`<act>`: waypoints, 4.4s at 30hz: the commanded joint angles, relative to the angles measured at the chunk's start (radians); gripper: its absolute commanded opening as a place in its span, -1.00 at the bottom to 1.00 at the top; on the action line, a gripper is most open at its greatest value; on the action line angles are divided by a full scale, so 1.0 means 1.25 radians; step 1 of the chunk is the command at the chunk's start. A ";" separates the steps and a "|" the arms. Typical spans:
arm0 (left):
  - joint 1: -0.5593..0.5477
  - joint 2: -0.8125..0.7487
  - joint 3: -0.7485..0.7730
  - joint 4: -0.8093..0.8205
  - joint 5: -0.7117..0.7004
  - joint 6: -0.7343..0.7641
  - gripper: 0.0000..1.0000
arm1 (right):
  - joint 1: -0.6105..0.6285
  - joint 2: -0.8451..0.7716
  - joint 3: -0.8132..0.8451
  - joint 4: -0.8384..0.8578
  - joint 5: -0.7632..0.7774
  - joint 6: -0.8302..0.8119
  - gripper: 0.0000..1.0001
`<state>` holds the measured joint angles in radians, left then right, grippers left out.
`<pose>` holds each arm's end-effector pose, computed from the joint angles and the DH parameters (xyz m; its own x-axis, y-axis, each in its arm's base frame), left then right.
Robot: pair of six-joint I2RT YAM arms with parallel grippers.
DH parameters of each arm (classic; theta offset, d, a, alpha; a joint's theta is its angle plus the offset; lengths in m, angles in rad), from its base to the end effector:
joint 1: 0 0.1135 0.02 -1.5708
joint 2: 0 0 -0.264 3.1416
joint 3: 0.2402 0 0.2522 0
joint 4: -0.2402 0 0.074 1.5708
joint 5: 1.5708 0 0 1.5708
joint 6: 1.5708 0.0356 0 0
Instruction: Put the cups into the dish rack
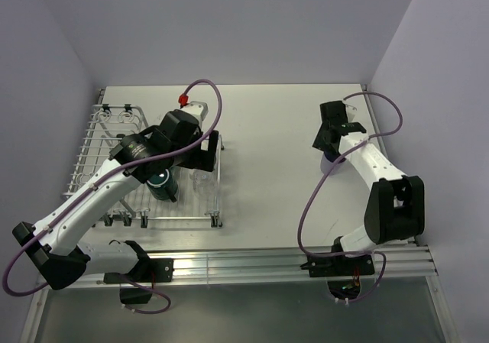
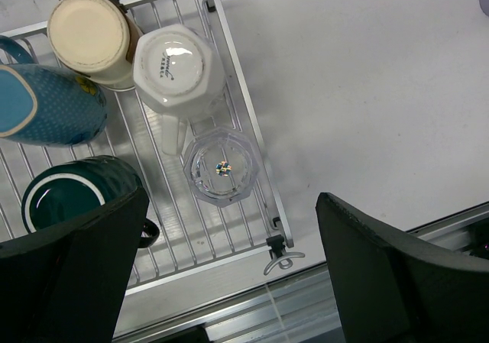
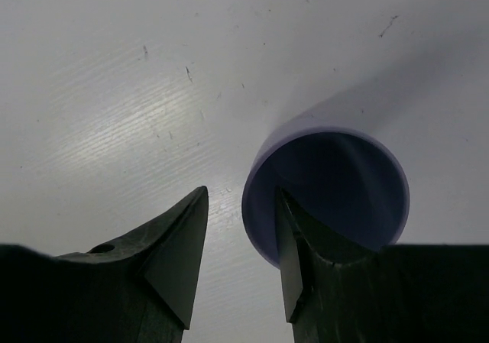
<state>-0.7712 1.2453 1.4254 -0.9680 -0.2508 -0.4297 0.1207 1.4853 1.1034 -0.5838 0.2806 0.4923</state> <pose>0.1799 -0.1626 0.3896 -0.6911 0.1090 -0.7145 0.2879 0.9482 -0.1339 0.3076 0.0274 0.2519 -0.7003 0.3726 -0.6089 0.4218 0.9041 0.0682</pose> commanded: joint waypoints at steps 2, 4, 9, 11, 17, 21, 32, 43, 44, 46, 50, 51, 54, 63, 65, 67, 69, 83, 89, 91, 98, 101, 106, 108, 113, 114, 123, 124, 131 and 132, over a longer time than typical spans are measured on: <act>-0.004 -0.010 0.018 0.011 0.008 0.016 0.98 | -0.009 0.036 -0.005 0.031 0.014 -0.001 -0.09; -0.004 -0.012 0.014 0.010 0.007 0.014 0.98 | -0.011 0.054 -0.005 0.039 0.001 -0.002 -0.26; -0.003 -0.022 -0.003 0.026 0.012 0.008 0.98 | -0.009 0.065 -0.002 0.044 -0.023 -0.012 -1.00; -0.003 -0.030 -0.009 0.033 0.013 0.001 0.98 | -0.009 0.051 0.000 0.044 -0.061 -0.013 -1.00; 0.036 -0.093 -0.064 0.150 0.125 -0.005 0.98 | 0.026 -0.103 -0.010 0.141 -0.474 0.049 -1.00; 0.067 -0.147 -0.093 0.266 0.276 -0.008 0.99 | 0.109 -0.189 0.017 0.228 -0.635 0.131 -1.00; 0.116 -0.191 -0.136 0.453 0.484 -0.034 0.99 | 0.183 -0.289 -0.127 0.831 -0.945 0.538 -1.00; 0.117 -0.177 -0.156 0.519 0.503 -0.006 0.98 | 0.215 -0.273 -0.193 1.145 -0.999 0.763 -1.00; 0.117 -0.175 -0.156 0.519 0.500 -0.005 0.98 | 0.216 -0.270 -0.197 1.185 -1.001 0.790 -1.00; 0.117 -0.174 -0.159 0.525 0.506 -0.005 0.99 | 0.218 -0.257 -0.208 1.228 -1.010 0.818 -1.00; 0.116 -0.180 -0.170 0.542 0.528 -0.005 0.98 | 0.224 -0.220 -0.226 1.397 -1.020 0.933 -1.00; 0.116 -0.181 -0.172 0.552 0.543 -0.007 0.99 | 0.225 -0.204 -0.229 1.420 -1.020 0.949 -1.00; 0.116 -0.186 -0.184 0.574 0.577 -0.015 0.98 | 0.231 -0.171 -0.236 1.511 -1.015 1.006 -1.00; 0.116 -0.189 -0.198 0.589 0.609 -0.034 0.51 | 0.253 -0.148 -0.234 1.552 -0.990 1.025 -1.00; 0.117 -0.189 -0.194 0.581 0.612 -0.034 0.00 | 0.258 -0.151 -0.231 1.525 -0.988 1.003 -1.00; 0.116 -0.192 -0.192 0.573 0.613 -0.035 -0.34 | 0.259 -0.156 -0.231 1.504 -0.987 0.987 -1.00; 0.116 -0.201 -0.189 0.568 0.611 -0.039 -0.78 | 0.262 -0.166 -0.229 1.475 -0.984 0.953 -1.00; 0.116 -0.244 -0.105 0.440 0.517 -0.024 -1.00 | 0.259 -0.319 -0.160 0.811 -0.843 0.529 -0.17; 0.116 -0.248 -0.036 0.246 0.396 -0.019 -1.00 | 0.240 -0.354 -0.095 0.501 -0.692 0.354 -0.14; 0.116 -0.239 0.000 0.126 0.337 -0.017 -1.00 | 0.234 -0.356 -0.075 0.395 -0.647 0.292 -0.14; 0.116 -0.229 0.044 -0.124 0.224 -0.030 -1.00 | 0.227 -0.329 -0.010 0.249 -0.531 0.184 -0.11; 0.116 -0.229 0.022 -0.167 0.206 -0.034 -1.00 | 0.227 -0.316 0.000 0.223 -0.509 0.158 -0.11; 0.098 -0.233 -0.055 -0.204 0.175 -0.039 -0.99 | 0.227 -0.299 0.016 0.185 -0.472 0.120 -0.11; 0.095 -0.232 -0.077 -0.206 0.168 -0.037 -1.00 | 0.227 -0.296 0.016 0.180 -0.466 0.112 -0.11; 0.088 -0.223 -0.085 -0.212 0.161 -0.038 -1.00 | 0.227 -0.283 0.009 0.179 -0.467 0.101 -0.10; 0.082 -0.215 -0.085 -0.212 0.157 -0.038 -1.00 | 0.227 -0.280 0.007 0.179 -0.466 0.098 -0.10; 0.051 -0.128 -0.068 -0.215 0.100 -0.051 -1.00 | 0.227 -0.275 -0.004 0.179 -0.458 0.086 -0.10; 0.049 -0.120 -0.065 -0.215 0.095 -0.054 -1.00 | 0.229 -0.274 -0.005 0.180 -0.458 0.085 -0.10; 0.041 -0.073 -0.068 -0.221 0.060 -0.064 -1.00 | 0.225 -0.265 -0.011 0.179 -0.463 0.073 -0.10; 0.041 -0.071 -0.069 -0.222 0.056 -0.066 -1.00 | 0.223 -0.265 -0.011 0.179 -0.464 0.071 -0.10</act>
<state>-0.7132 1.1580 1.3121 -1.2430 -0.1402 -0.4934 0.4091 1.1542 1.0679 -0.3714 -0.3069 0.6067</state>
